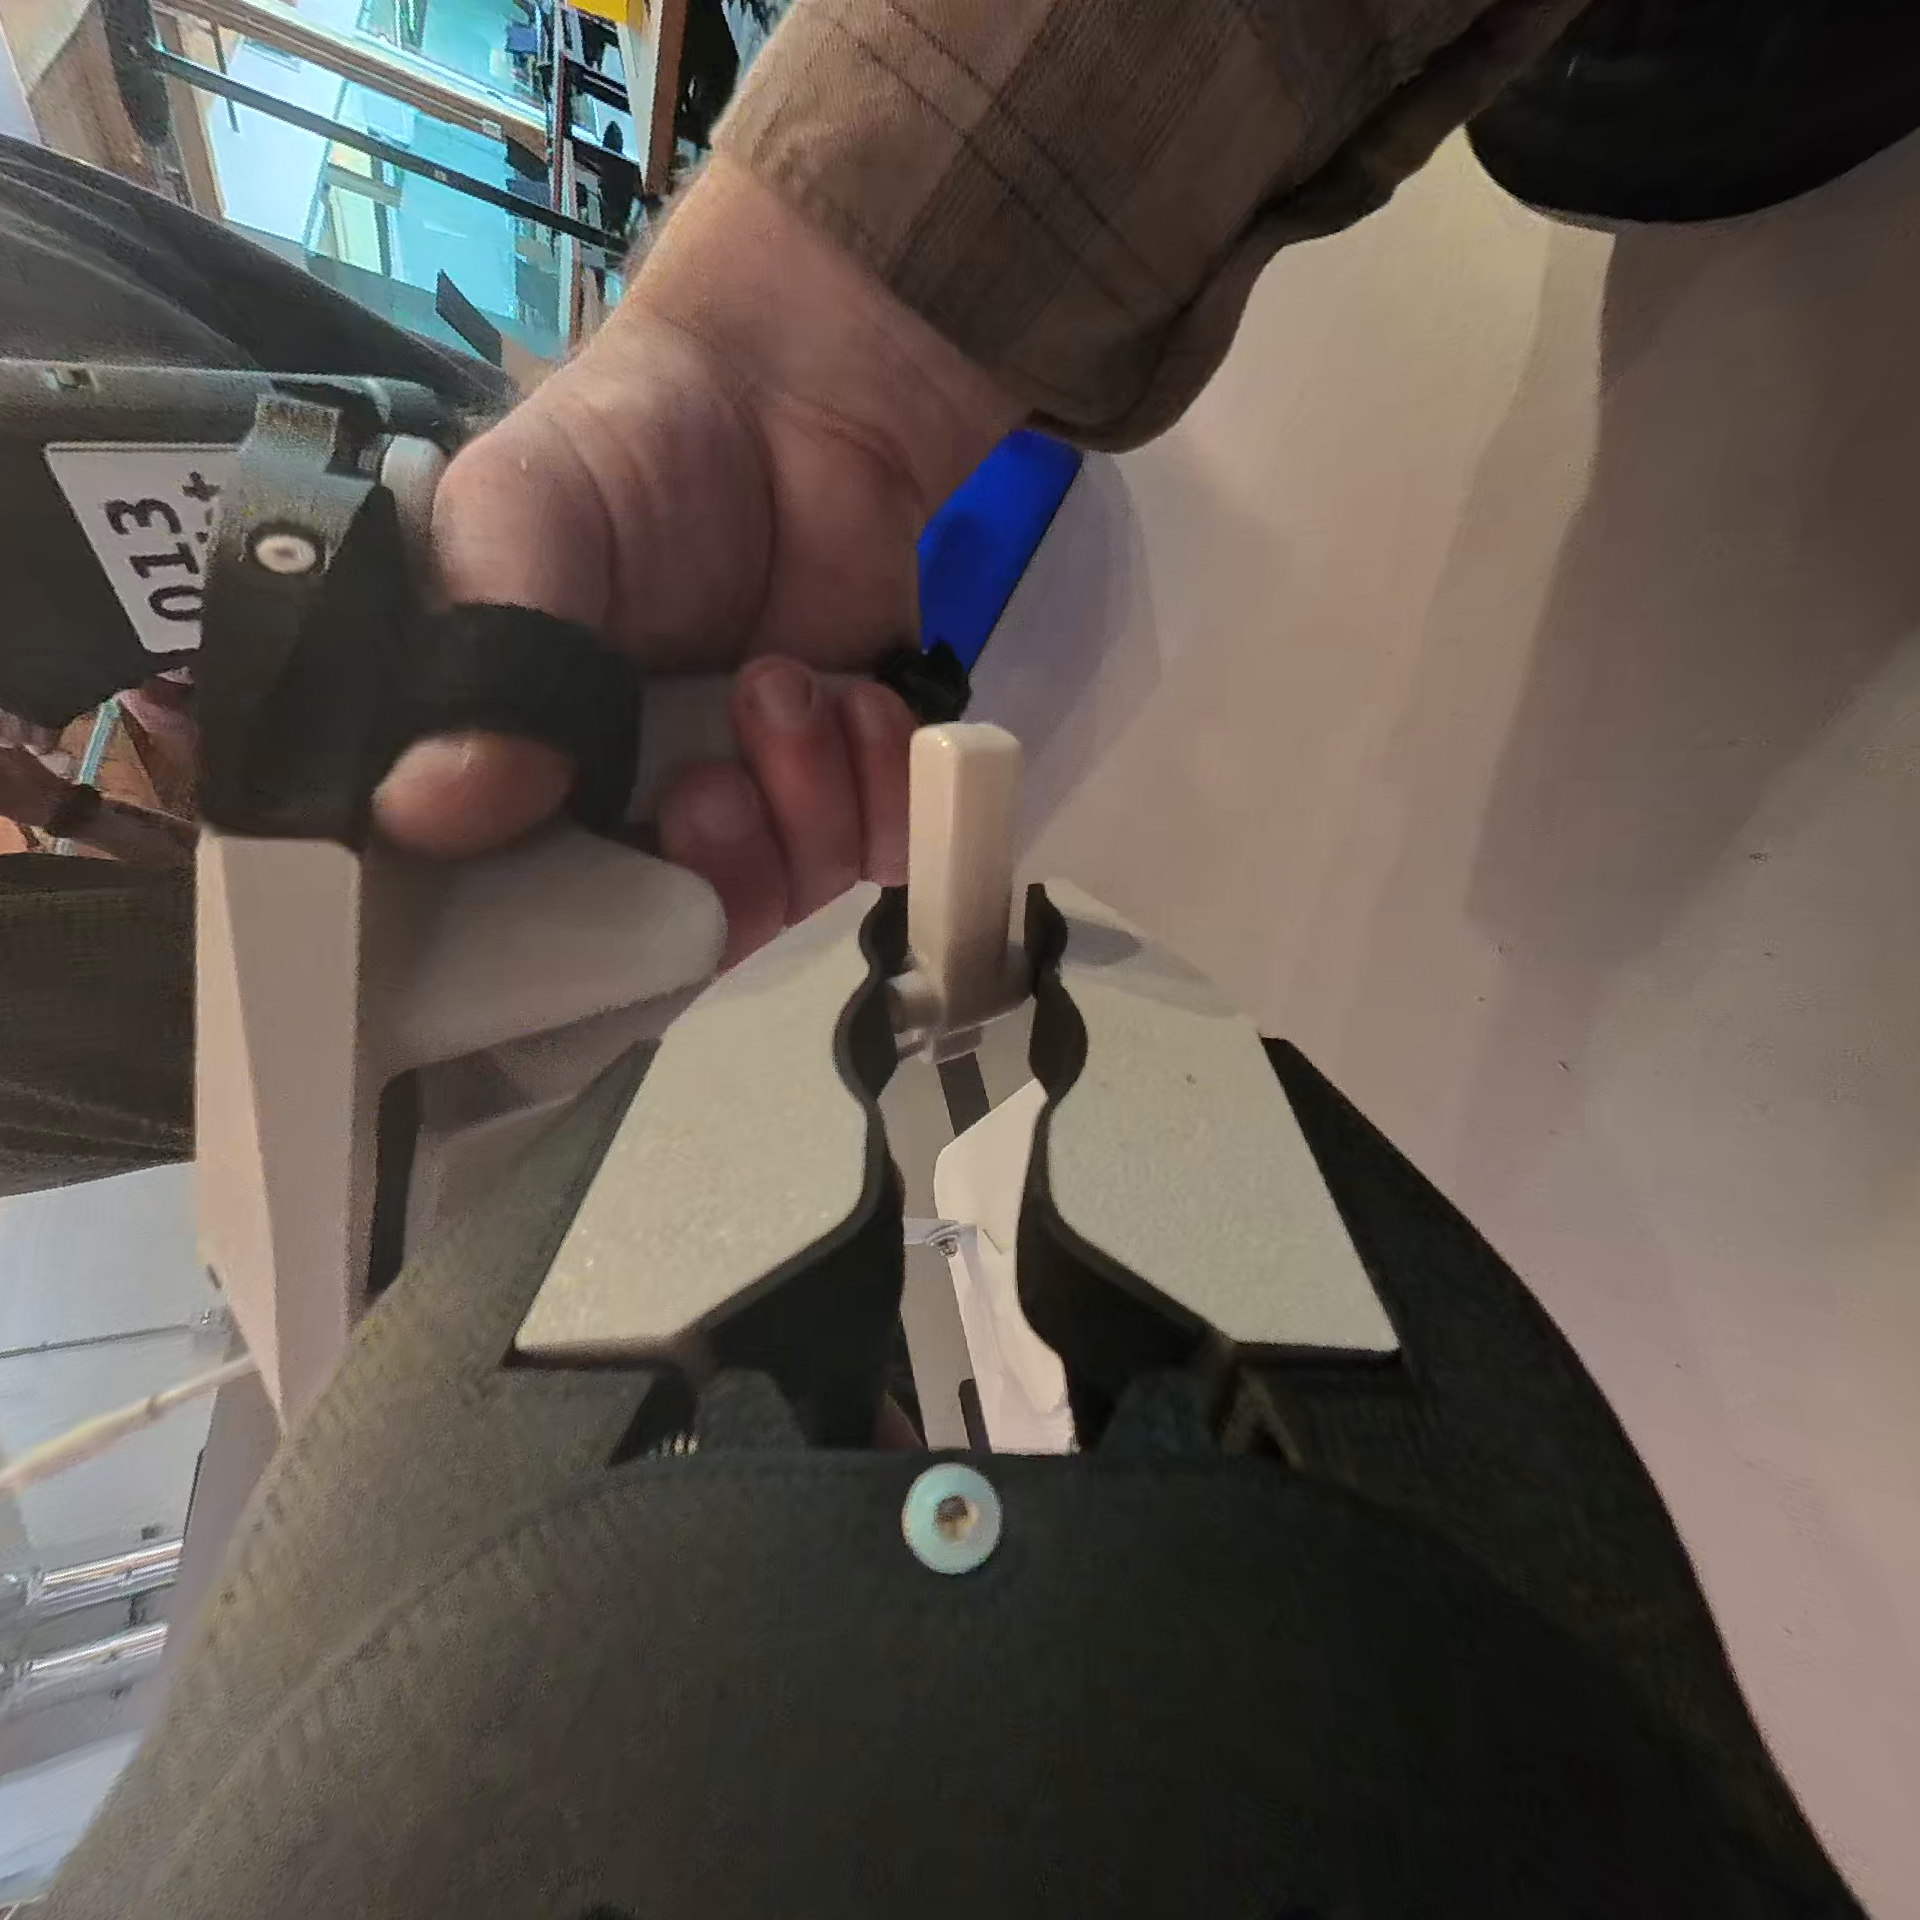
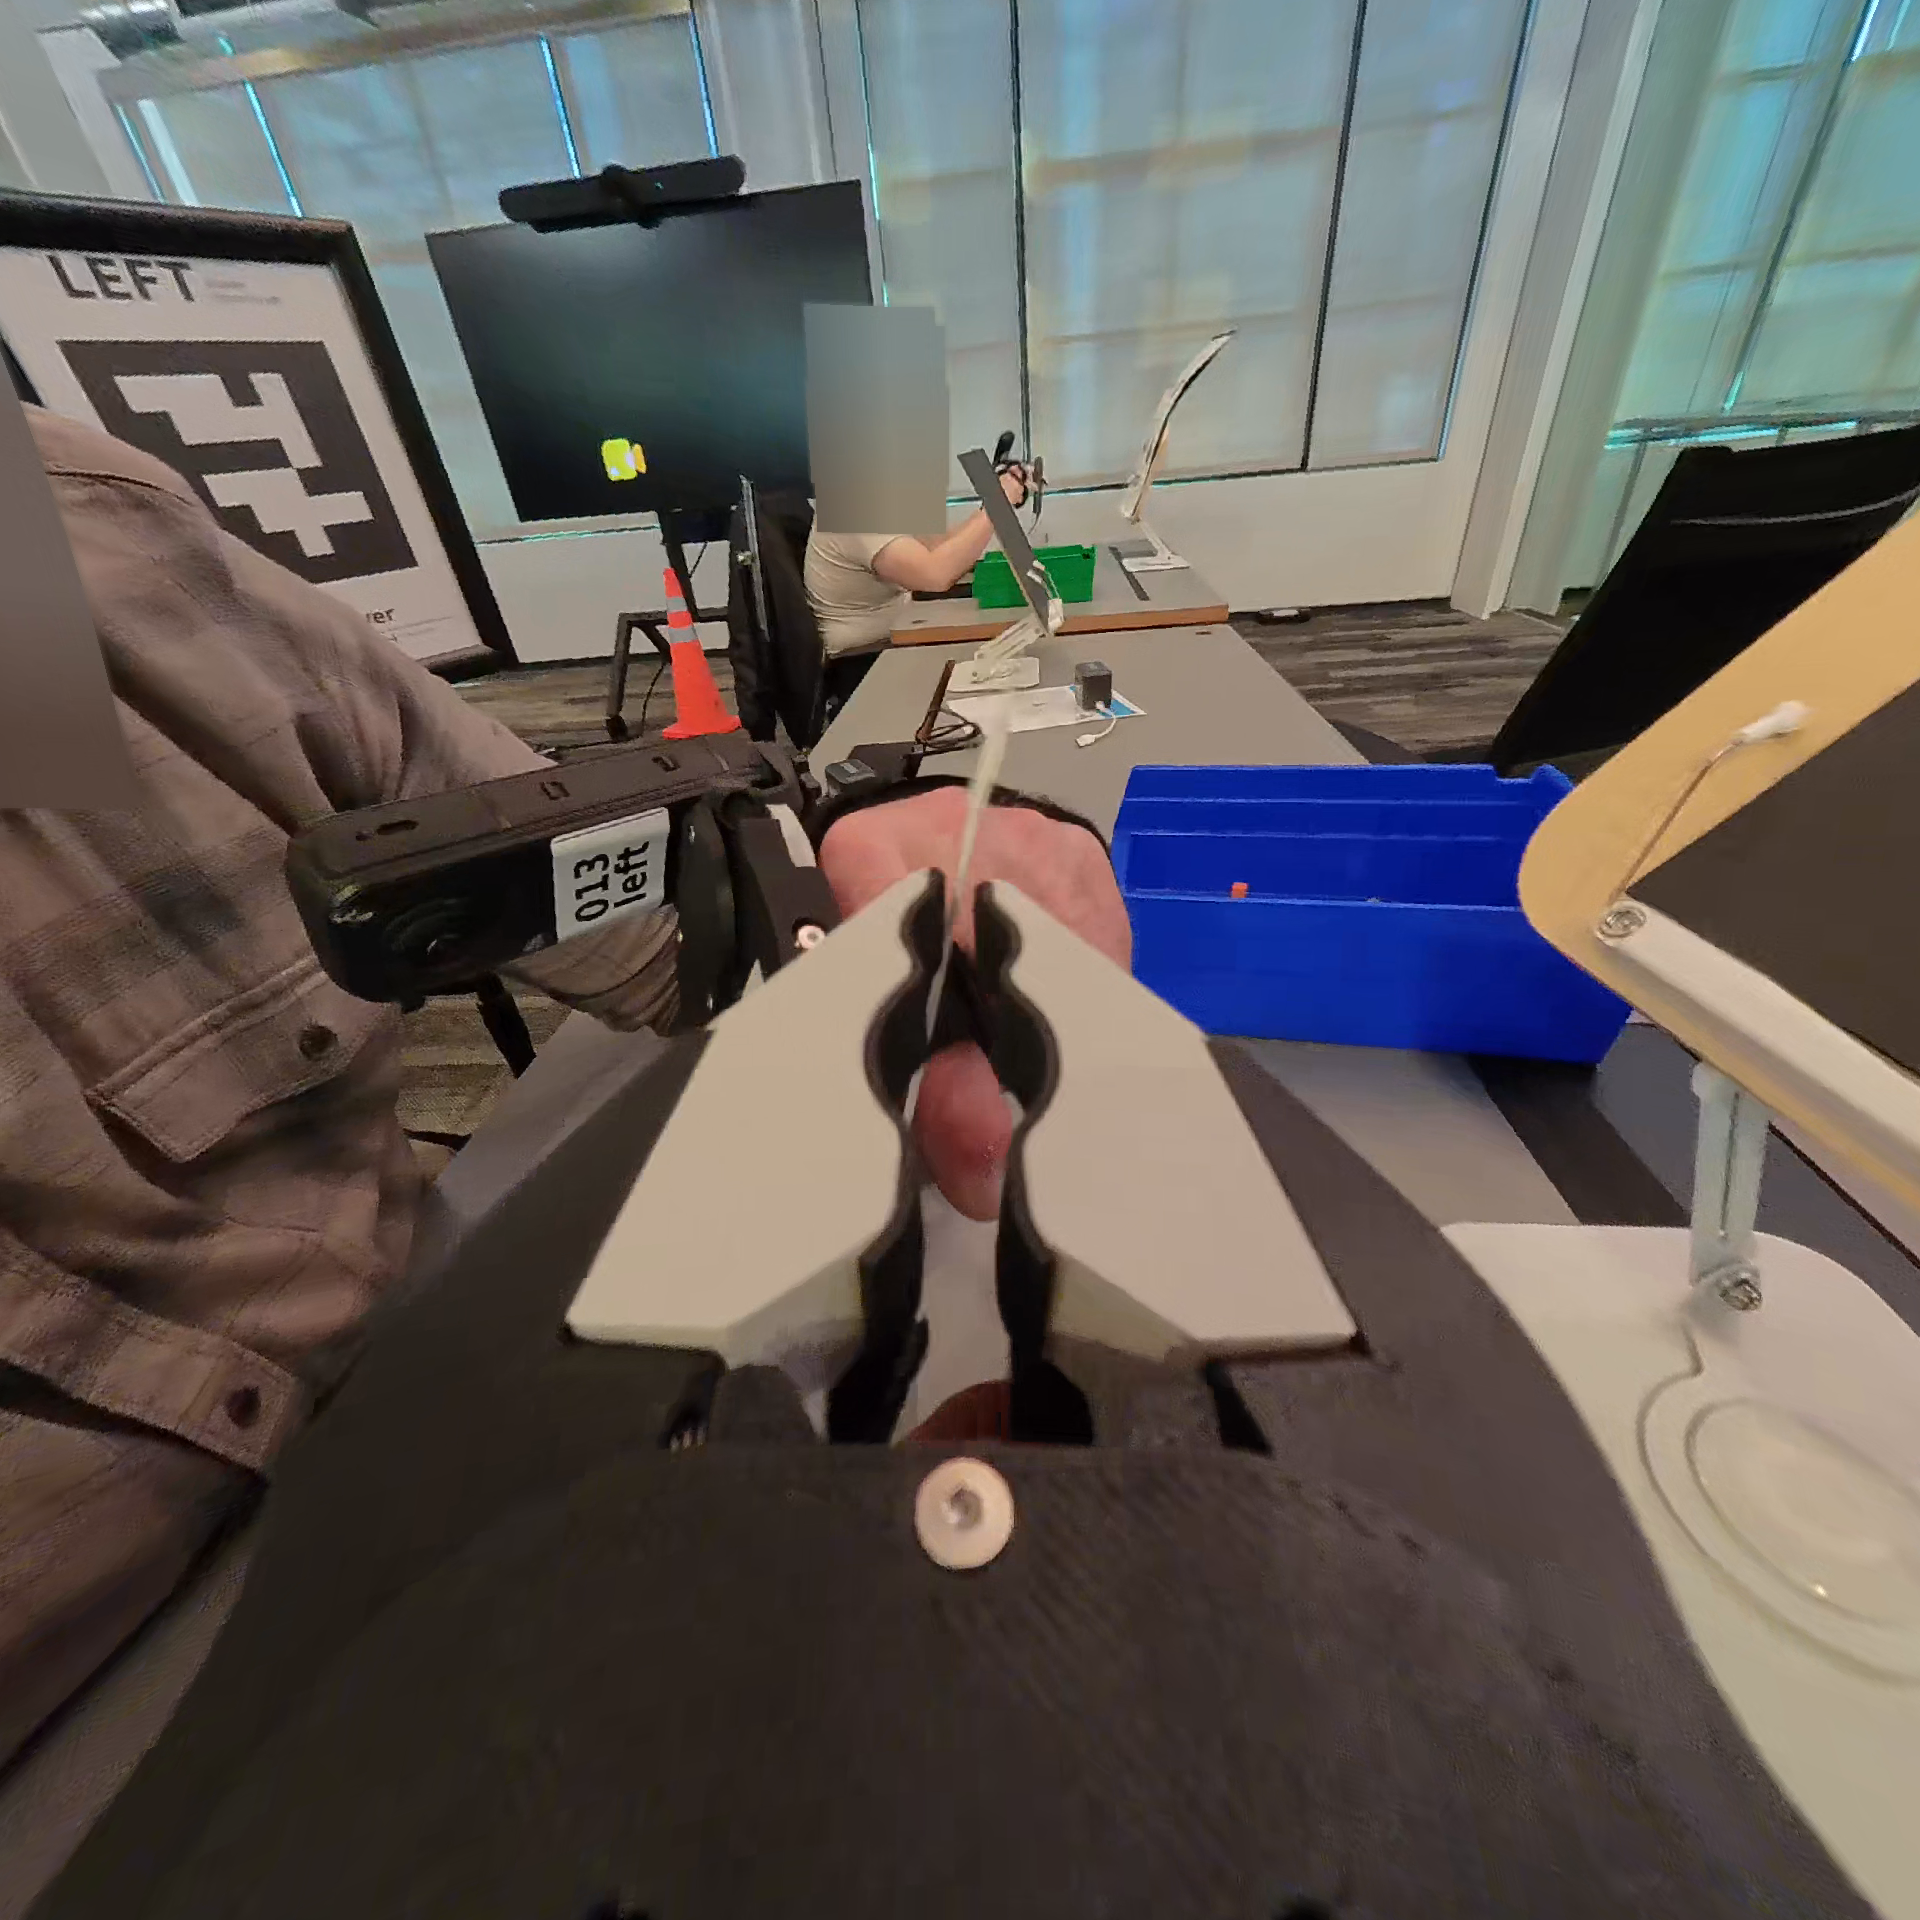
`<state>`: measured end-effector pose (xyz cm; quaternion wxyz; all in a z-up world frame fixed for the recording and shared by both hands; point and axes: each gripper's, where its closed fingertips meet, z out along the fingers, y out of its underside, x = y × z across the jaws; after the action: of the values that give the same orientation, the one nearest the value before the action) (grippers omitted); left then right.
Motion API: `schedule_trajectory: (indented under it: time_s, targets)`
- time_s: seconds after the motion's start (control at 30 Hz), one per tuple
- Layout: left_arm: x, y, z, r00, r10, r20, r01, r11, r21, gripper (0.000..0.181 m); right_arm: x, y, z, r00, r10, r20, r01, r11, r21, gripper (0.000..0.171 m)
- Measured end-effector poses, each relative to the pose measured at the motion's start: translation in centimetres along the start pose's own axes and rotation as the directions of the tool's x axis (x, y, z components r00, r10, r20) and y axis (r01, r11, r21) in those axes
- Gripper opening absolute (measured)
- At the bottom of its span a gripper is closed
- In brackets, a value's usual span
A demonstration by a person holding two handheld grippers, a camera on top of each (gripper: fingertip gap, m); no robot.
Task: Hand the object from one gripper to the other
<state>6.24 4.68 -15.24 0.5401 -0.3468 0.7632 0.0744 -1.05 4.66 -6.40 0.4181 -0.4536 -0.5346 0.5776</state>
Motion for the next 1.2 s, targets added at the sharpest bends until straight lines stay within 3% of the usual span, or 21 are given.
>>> schedule_trajectory:
  time_s: [0.2,0.33,0.47,0.53,0.6,0.67,0.77,0.87,0.97,1.0,1.07,1.2]
  targets:
    - [-0.6,0.1,0.0,0.998,-0.049,0.028,0.049,0.999,0.013,0.022,0.4,-0.4,-0.1,0.998,-0.052,-0.042,0.053,0.998,0.014,0.000]
    - [-1.1,-1.5,-1.6,0.982,-0.185,-0.047,0.190,0.971,0.148,0.037,0.9,-2.1,-1.5,0.987,-0.121,-0.110,0.129,0.989,0.070,0.000]
    - [-2.8,-5.5,-6.2,0.914,-0.346,-0.212,0.406,0.803,0.436,0.043,1.6,-3.8,-3.4,0.968,-0.161,-0.193,0.185,0.976,0.116,0.000]
    - [-5.0,-5.4,-8.0,0.875,-0.434,-0.215,0.480,0.714,0.509,0.037,1.8,-4.2,-4.1,0.956,-0.183,-0.227,0.213,0.971,0.113,0.000]
    - [-7.4,-3.6,-8.3,0.829,-0.541,-0.142,0.528,0.674,0.516,0.033,1.6,-4.7,-4.3,0.948,-0.210,-0.239,0.242,0.963,0.114,0.000]
    - [-8.8,-1.4,-7.2,0.772,-0.633,-0.059,0.580,0.663,0.474,0.042,1.0,-4.9,-4.0,0.950,-0.223,-0.220,0.254,0.960,0.121,0.000]
    - [-9.1,0.1,-5.2,0.684,-0.728,-0.050,0.669,0.600,0.439,0.046,0.6,-4.5,-3.0,0.951,-0.237,-0.201,0.262,0.959,0.112,0.000]
    - [-8.5,0.2,-3.9,0.634,-0.767,-0.100,0.722,0.541,0.430,0.038,0.4,-4.2,-1.9,0.947,-0.257,-0.195,0.281,0.954,0.107,0.000]
    - [-8.2,0.7,-3.2,0.635,-0.769,-0.070,0.721,0.557,0.413,0.018,0.2,-4.0,-1.2,0.942,-0.272,-0.197,0.295,0.950,0.098,0.000]
    - [-8.3,0.8,-3.4,0.636,-0.769,-0.064,0.714,0.556,0.425,0.004,0.2,-4.1,-1.1,0.939,-0.279,-0.201,0.303,0.948,0.097,0.000]
    - [-8.6,1.2,-3.6,0.629,-0.775,-0.060,0.719,0.550,0.426,0.001,0.2,-4.3,-1.2,0.936,-0.284,-0.208,0.309,0.946,0.102,0.000]
    - [-8.9,1.7,-3.6,0.700,-0.710,0.076,0.633,0.666,0.395,0.000,0.3,-4.3,-1.4,0.927,-0.300,-0.224,0.326,0.942,0.084,0.000]
